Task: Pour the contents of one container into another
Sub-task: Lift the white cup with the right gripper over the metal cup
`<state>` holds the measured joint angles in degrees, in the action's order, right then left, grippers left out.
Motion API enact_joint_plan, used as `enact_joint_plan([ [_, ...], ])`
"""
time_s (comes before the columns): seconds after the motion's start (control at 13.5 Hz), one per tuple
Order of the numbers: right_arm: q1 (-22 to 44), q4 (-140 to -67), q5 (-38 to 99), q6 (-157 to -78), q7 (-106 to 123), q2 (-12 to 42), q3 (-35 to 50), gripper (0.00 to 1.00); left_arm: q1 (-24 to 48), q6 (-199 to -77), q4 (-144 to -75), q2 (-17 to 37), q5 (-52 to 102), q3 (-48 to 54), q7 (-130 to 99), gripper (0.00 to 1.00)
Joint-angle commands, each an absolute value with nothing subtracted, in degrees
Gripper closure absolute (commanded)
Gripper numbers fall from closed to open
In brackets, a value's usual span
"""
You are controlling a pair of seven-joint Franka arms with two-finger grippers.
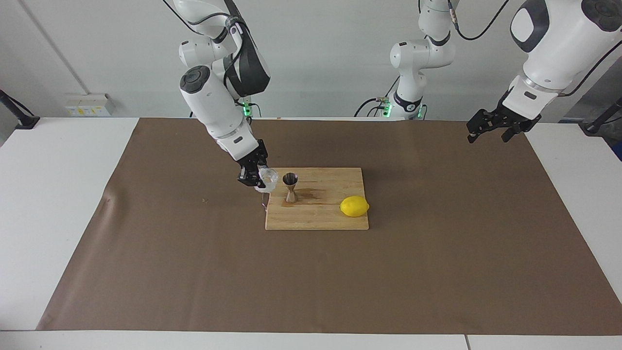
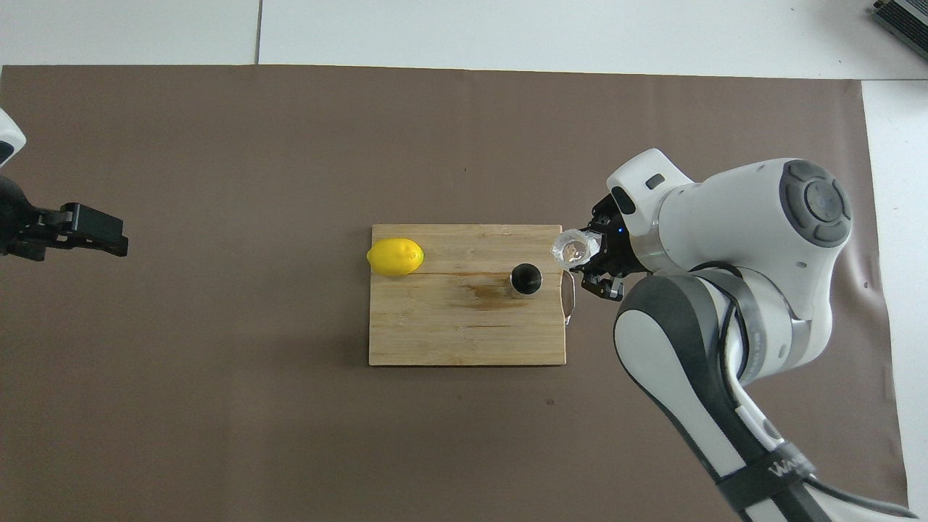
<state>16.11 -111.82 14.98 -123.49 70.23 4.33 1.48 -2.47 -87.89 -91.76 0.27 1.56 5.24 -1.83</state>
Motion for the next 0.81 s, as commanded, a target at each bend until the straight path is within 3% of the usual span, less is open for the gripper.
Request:
enact_joint_plan([
  [0.0, 18.27, -110.74, 7.94, -122.08, 69.17, 4.57, 1.67, 1.00, -2.46, -88.33, -92.55, -0.79, 1.14, 5.45, -1.76, 0.00],
  [0.74, 23.20, -110.92, -5.95, -122.26, 65.76, 4.13, 1.76, 1.00, -3.08, -88.07, -92.55, -1.23, 1.14, 5.36, -1.85, 0.00],
])
